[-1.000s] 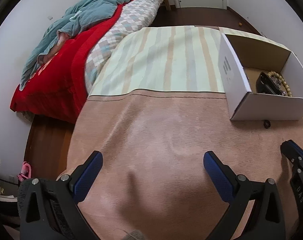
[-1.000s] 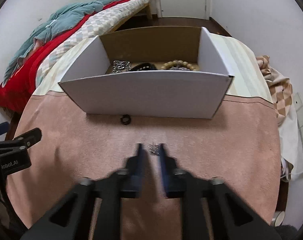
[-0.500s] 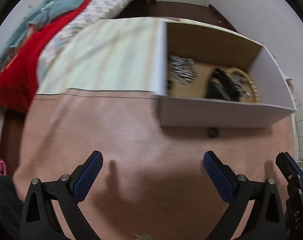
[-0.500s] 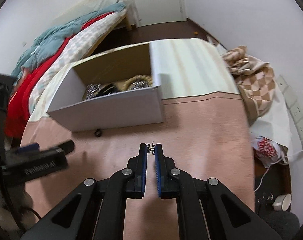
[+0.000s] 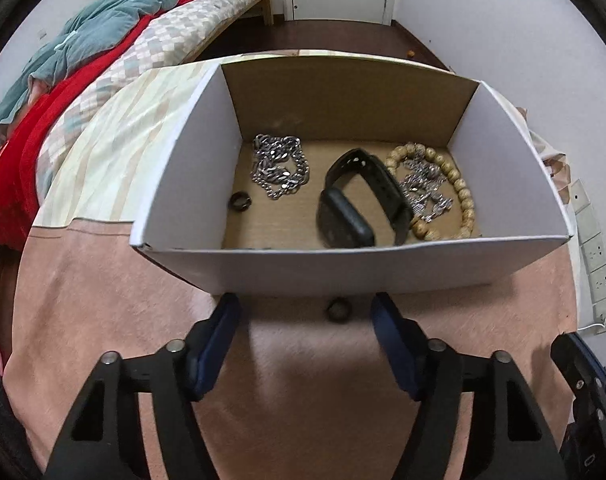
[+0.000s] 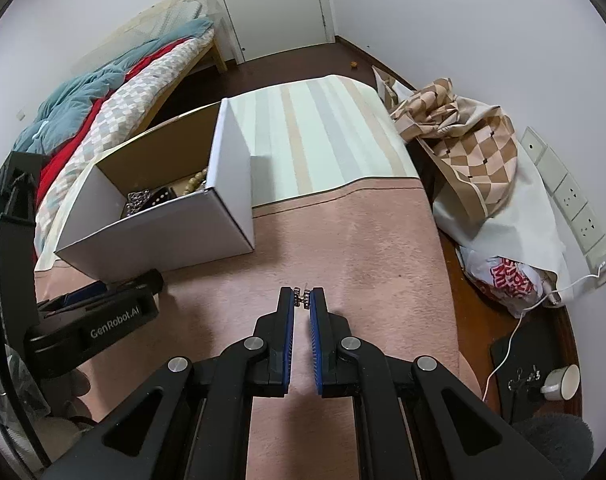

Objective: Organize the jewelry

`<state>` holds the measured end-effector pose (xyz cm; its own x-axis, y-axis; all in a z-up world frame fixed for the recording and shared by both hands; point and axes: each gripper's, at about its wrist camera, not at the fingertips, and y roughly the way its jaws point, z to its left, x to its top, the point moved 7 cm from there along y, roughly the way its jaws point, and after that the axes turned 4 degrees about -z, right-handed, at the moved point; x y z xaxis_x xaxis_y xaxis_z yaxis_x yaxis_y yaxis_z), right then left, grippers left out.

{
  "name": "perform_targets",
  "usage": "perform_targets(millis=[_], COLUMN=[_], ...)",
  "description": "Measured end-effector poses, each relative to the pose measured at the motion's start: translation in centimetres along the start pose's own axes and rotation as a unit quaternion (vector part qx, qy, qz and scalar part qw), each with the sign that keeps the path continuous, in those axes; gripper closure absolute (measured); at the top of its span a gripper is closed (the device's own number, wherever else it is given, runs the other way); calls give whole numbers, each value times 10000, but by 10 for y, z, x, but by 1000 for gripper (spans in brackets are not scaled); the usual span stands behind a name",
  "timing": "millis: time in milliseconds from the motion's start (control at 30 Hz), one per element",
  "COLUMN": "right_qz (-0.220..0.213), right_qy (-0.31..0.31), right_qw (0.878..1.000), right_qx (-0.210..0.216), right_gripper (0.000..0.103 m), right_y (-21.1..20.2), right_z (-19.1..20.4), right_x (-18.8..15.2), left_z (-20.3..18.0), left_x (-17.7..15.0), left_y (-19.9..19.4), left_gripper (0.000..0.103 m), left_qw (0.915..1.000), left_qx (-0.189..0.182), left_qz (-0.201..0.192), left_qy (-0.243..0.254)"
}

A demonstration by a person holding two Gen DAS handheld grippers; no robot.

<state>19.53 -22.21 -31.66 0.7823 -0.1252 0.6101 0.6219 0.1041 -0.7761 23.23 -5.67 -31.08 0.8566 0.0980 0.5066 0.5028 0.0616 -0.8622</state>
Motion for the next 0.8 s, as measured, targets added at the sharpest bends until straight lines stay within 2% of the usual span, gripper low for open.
perform_targets(millis=[100,167,333,567,800], right_qz=[-19,-35,-44,-150,-295], right_qy=[34,34,38,36,-35], right_qw=[10000,10000,10000,9999,9994], right_qx=[1,1,-1,59,190], right_gripper=[95,95,95,95,95], right_y=[0,0,0,-9,-26], right_z=[-1,-1,0,5,15], right_x=[1,1,1,7,14], left_z=[-6,-10,-14,-3,0], left_x=[4,6,8,3,-9], left_y=[-1,-1,-1,-7,-35], left_gripper=[56,73,95,95,95], left_qw=[9999,9998,9995,9993,9986], left_qx=[-88,-132,-207,-333,-459], left_qz=[-73,-97,-87,-17,-65], left_qy=[61,149,209,163,272])
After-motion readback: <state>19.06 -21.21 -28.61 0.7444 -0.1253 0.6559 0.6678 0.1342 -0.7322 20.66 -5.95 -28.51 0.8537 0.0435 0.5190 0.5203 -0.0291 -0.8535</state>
